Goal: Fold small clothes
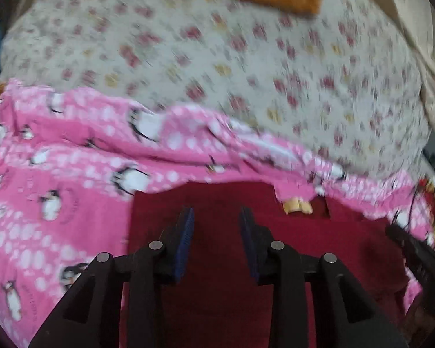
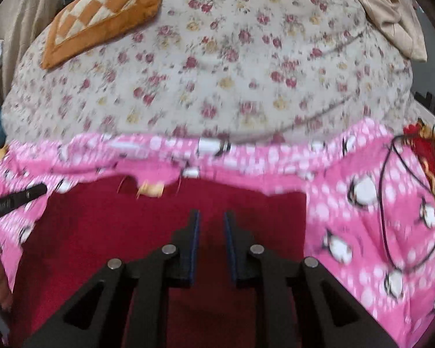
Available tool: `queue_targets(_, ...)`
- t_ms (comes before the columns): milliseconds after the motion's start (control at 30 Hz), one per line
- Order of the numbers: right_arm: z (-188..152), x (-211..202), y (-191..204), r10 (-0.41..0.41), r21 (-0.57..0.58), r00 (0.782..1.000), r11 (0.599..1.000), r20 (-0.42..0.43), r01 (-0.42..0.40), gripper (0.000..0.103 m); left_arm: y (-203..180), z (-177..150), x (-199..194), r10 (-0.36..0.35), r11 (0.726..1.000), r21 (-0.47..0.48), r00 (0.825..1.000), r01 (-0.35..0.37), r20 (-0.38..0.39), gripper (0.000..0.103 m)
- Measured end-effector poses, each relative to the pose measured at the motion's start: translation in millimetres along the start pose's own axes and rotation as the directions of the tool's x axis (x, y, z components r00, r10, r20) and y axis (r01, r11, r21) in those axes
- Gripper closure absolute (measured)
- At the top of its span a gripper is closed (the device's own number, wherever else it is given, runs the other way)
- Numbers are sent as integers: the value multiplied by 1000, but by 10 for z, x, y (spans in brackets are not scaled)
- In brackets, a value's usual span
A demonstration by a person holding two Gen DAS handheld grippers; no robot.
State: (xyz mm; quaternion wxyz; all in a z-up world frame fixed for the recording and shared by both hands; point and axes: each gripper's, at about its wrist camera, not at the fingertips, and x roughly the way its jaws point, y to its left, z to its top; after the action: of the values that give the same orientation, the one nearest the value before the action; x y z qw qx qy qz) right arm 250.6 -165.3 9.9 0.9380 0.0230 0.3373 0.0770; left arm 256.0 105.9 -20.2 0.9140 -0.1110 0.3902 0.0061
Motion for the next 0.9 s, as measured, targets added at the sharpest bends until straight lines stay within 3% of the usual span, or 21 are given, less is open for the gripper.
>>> queue_targets(100,8,386,25,-45,-18,996,999,-70,44,86,30,-85,441,51,999,26,989,-48,-139,87)
queue_targets(167,-57,723,22,-44,-13,979,999,-201,43,85,4,-64,464,61,997,58,990,-54,-127,86)
queue_targets(300,-64,751,26,-49,-23,978,999,-201,45,84,-37,-78,464,74,995,76,991,-65,-115,86)
queue_targets(500,-58,738,30,-48,-23,979,999,-198,45,84,27,-78,436,15,999,32,994,-12,-106,80)
queue_targets(700,-70,739,21,-30,-9,981,1000,-193,29,81,90,-133,391,-53,998,32,993,56,-103,57)
queue_targets(767,-67,720,-5,-3,7,982,1000,-190,4,78,66,-135,398,-58,997,38,993,63,-104,53)
queue_targets(900,-59,702,-66,82,43,979,996,-185,-76,60,3,-128,425,-60,997,44,993,65,-102,50)
